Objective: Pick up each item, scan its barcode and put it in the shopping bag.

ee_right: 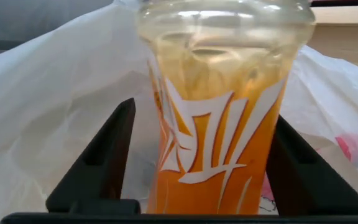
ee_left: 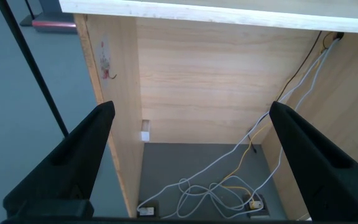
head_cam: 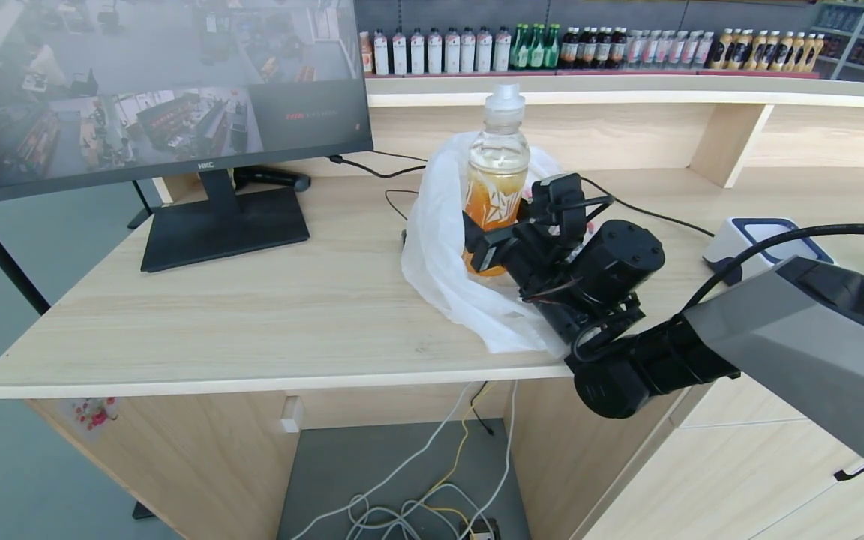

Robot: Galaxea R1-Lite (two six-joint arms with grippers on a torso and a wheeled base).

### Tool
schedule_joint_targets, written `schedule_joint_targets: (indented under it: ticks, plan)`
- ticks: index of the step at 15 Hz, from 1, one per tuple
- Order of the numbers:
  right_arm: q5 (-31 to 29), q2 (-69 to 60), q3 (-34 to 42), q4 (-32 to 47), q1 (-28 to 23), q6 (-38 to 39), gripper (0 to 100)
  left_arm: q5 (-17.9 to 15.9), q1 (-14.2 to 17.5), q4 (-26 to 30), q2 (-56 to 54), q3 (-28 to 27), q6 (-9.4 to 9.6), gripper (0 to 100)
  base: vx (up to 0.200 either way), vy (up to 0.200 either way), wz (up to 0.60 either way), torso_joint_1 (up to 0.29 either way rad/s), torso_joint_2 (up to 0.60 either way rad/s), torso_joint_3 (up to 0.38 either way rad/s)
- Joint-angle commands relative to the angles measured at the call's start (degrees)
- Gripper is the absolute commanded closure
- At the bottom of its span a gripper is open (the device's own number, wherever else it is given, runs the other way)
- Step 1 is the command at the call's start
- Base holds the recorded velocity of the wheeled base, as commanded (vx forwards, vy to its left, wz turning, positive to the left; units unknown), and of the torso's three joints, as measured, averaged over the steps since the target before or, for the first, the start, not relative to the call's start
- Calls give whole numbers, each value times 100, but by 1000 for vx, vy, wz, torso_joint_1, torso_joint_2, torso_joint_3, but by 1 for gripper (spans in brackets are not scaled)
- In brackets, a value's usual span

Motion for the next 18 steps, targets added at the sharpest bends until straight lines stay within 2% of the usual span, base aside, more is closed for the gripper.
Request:
schedule_joint_targets:
  ticks: [1,10,18]
  plan:
    - [-1,-9,6,-7,-1,5,0,1,-1,0,-2,0,-1,0,0,0,0,0,0,0]
    - [-10,-238,138,-34,16,5,0,1,-1,0,-2,0,-1,0,0,0,0,0,0,0]
    - [-150,-818,656,-130,25,75,0,1,-1,0,-2,0,17,0,0,0,0,0,0,0]
